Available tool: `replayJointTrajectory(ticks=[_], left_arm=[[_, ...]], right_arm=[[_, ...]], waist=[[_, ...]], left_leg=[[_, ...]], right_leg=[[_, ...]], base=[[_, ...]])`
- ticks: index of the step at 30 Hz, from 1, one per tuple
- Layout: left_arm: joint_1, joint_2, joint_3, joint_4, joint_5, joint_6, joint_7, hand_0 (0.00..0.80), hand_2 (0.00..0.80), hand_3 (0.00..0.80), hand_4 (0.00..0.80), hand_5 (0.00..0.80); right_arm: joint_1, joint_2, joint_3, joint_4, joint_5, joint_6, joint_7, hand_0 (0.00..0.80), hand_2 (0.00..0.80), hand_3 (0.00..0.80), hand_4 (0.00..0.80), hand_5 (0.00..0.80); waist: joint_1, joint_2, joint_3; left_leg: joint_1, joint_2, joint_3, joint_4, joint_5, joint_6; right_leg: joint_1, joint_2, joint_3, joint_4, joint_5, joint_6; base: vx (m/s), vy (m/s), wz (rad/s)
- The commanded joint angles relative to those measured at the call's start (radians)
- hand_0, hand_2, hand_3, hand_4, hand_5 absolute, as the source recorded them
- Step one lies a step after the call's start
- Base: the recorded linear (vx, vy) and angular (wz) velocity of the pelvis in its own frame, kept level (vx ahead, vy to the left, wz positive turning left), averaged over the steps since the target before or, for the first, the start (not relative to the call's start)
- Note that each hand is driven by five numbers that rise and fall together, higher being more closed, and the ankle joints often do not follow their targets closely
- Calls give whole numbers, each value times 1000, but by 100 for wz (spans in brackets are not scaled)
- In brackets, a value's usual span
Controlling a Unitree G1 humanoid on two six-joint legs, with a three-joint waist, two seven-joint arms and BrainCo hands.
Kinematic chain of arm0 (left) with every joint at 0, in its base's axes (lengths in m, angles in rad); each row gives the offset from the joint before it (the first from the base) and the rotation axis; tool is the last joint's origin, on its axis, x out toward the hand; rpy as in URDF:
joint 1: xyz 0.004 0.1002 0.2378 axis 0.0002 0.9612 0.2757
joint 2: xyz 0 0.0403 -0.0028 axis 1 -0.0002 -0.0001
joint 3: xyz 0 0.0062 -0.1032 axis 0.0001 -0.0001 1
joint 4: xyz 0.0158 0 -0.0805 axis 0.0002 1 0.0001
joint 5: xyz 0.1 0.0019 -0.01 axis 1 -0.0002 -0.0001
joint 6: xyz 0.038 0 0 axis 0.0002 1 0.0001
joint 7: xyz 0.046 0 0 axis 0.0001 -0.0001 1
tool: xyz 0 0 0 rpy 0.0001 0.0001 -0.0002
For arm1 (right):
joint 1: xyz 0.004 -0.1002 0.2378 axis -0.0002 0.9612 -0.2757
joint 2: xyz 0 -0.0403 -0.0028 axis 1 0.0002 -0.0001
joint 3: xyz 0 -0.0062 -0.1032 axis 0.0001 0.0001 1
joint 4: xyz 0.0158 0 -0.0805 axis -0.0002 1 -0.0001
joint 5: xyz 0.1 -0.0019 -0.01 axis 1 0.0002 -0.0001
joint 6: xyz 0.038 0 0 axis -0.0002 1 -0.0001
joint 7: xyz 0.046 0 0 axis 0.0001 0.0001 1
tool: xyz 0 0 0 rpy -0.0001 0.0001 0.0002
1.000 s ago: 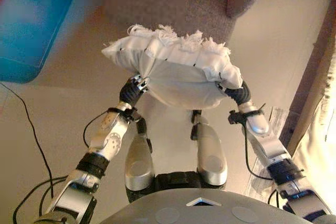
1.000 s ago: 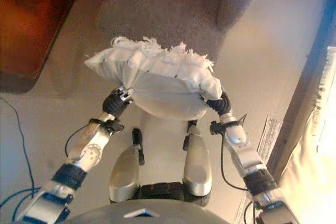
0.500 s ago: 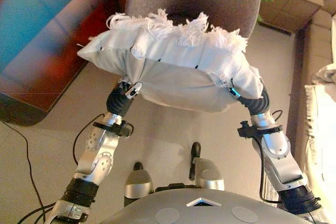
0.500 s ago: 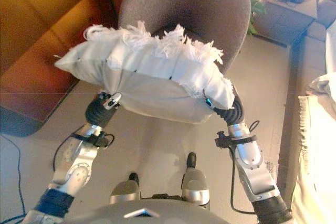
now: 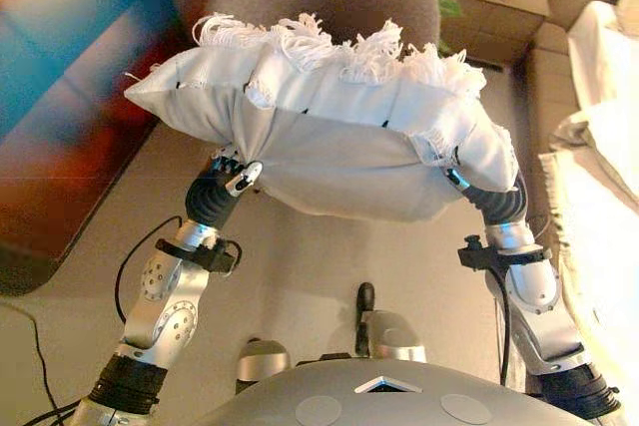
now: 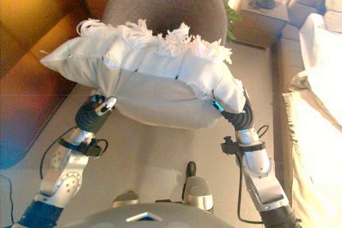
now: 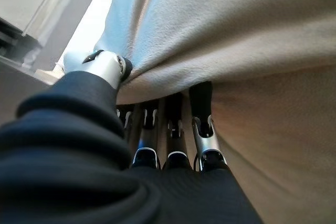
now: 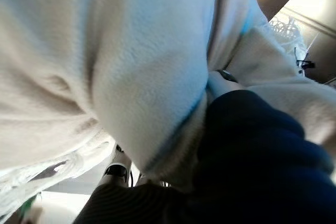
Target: Pick up the cushion and take it to the sofa
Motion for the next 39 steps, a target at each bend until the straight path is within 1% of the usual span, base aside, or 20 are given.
replayJointTrajectory(ticks=[1,2,4,5,6,7,12,13,15,16,18,22,26,27,31,32,33,36,37,39], left_arm=[[-86,-5,7,-185,-88,-110,9,800,800,800,800,800],[-89,-7,4,-184,-85,-114,11,800,800,800,800,800],[-91,-22,-1,-182,-68,-124,25,800,800,800,800,800],[-91,-22,-1,-182,-68,-124,25,800,800,800,800,800],[-78,-46,0,-186,-52,-119,55,800,800,800,800,800],[-76,-55,-4,-185,-43,-117,54,800,800,800,800,800],[-90,-67,-11,-171,-35,-105,34,800,800,800,800,800],[-98,-67,-22,-156,-32,-123,49,800,800,800,800,800],[-99,-67,-22,-156,-32,-123,49,800,800,800,800,800],[-115,-74,-36,-146,-28,-145,84,800,800,800,800,800],[-120,-86,-39,-145,-42,-134,100,800,800,800,800,800],[-113,-97,-52,-139,-45,-131,93,800,800,800,800,800],[-110,-97,-67,-129,-53,-148,80,800,800,800,800,800],[-135,-82,-86,-117,-51,-176,88,800,800,800,800,800],[-151,-61,-83,-119,-50,-166,107,800,800,800,800,800],[-150,-60,-83,-120,-51,-166,107,800,800,800,800,800],[-137,-53,-85,-127,-16,-182,109,800,800,800,800,800],[-133,-52,-89,-128,-12,-183,114,800,800,800,800,800],[-161,-51,-105,-102,-9,-146,107,800,800,800,800,800],[-170,-46,-102,-99,-16,-137,90,800,800,800,800,800]], right_arm=[[-102,-83,-59,-138,74,-49,-63,800,800,800,800,800],[-102,-87,-61,-137,76,-50,-62,800,800,800,800,800],[-89,-90,-69,-135,81,-60,-43,800,800,800,800,800],[-89,-89,-69,-135,81,-60,-43,800,800,800,800,800],[-74,-90,-68,-136,93,-65,-18,800,800,800,800,800],[-69,-81,-63,-135,86,-66,-20,800,800,800,800,800],[-99,-52,-29,-107,59,-53,-77,800,800,800,800,800],[-132,-48,7,-92,46,-42,-99,800,800,800,800,800],[-132,-47,7,-91,46,-42,-99,800,800,800,800,800],[-182,-46,62,-68,20,-34,-112,800,800,800,800,800],[-186,-41,73,-60,15,-36,-104,800,800,800,800,800],[-167,-44,64,-62,32,-45,-84,800,800,800,800,800],[-142,-39,41,-71,33,-51,-68,800,800,800,800,800],[-162,-44,50,-63,26,-48,-90,800,800,800,800,800],[-157,-3,42,-68,28,-7,-99,800,800,800,800,800],[-156,-3,42,-68,28,-7,-99,800,800,800,800,800],[-137,14,41,-81,3,-7,-94,800,800,800,800,800],[-133,17,41,-83,-2,-5,-98,800,800,800,800,800],[-147,46,76,-61,-29,-13,-157,800,800,800,800,800],[-153,56,81,-45,-38,-18,-161,800,800,800,800,800]], waist=[[-8,-16,-26],[-8,-21,-28],[3,-36,-25],[2,-37,-27],[29,-36,-22],[35,-38,-22],[73,-44,0],[98,-25,13],[100,-26,15],[151,6,41],[171,6,48],[186,10,55],[189,5,52],[194,2,38],[214,-46,-9],[215,-46,-11],[221,-68,-37],[224,-67,-49],[217,-79,-83],[203,-67,-91]], left_leg=[[-103,-11,-67,288,-89,128],[-117,-17,-75,312,-84,132],[-171,-85,-158,434,-111,169],[-173,-86,-158,434,-110,169],[-205,-223,-251,507,-146,212],[-237,-245,-258,531,-141,217],[-294,-247,-263,461,-124,214],[-299,-221,-277,283,-33,173],[-294,-222,-276,278,-30,173],[-411,-166,-314,27,214,106],[-487,-169,-322,-44,242,96],[-560,-143,-284,-69,232,87],[-580,-126,-230,-48,225,88],[-566,-126,-198,-20,221,96],[-562,-200,-190,142,173,170],[-564,-199,-190,145,171,170],[-548,-235,-192,175,130,211],[-552,-233,-192,178,125,215],[-465,-274,-232,131,97,242],[-423,-289,-249,110,91,248]], right_leg=[[53,-41,21,113,-150,24],[50,-40,24,111,-147,18],[56,-28,50,107,-146,-1],[54,-29,50,107,-146,-1],[74,2,85,102,-158,-12],[77,10,92,103,-164,-17],[105,41,99,116,-201,-20],[130,83,104,129,-235,-20],[132,82,105,129,-235,-20],[225,172,179,141,-320,-46],[277,185,221,159,-365,-57],[304,182,227,242,-433,-60],[333,152,181,303,-452,-34],[346,132,148,343,-428,-3],[372,92,113,444,-289,62],[370,92,114,443,-289,62],[348,91,133,537,-191,93],[332,98,142,549,-169,97],[208,100,135,566,-99,101],[133,68,100,524,-117,94]], base=[[105,-261,-51],[144,-286,-62],[107,-191,-55],[208,-231,-51],[243,-239,-51],[314,-298,-71],[185,-85,-80],[210,-14,5],[352,-5,6],[508,1,-2],[740,31,-20],[644,96,-56],[640,153,-18],[699,204,3],[701,170,-10],[703,104,-24],[514,57,-32],[447,23,9],[921,1,19],[798,-3,49]])
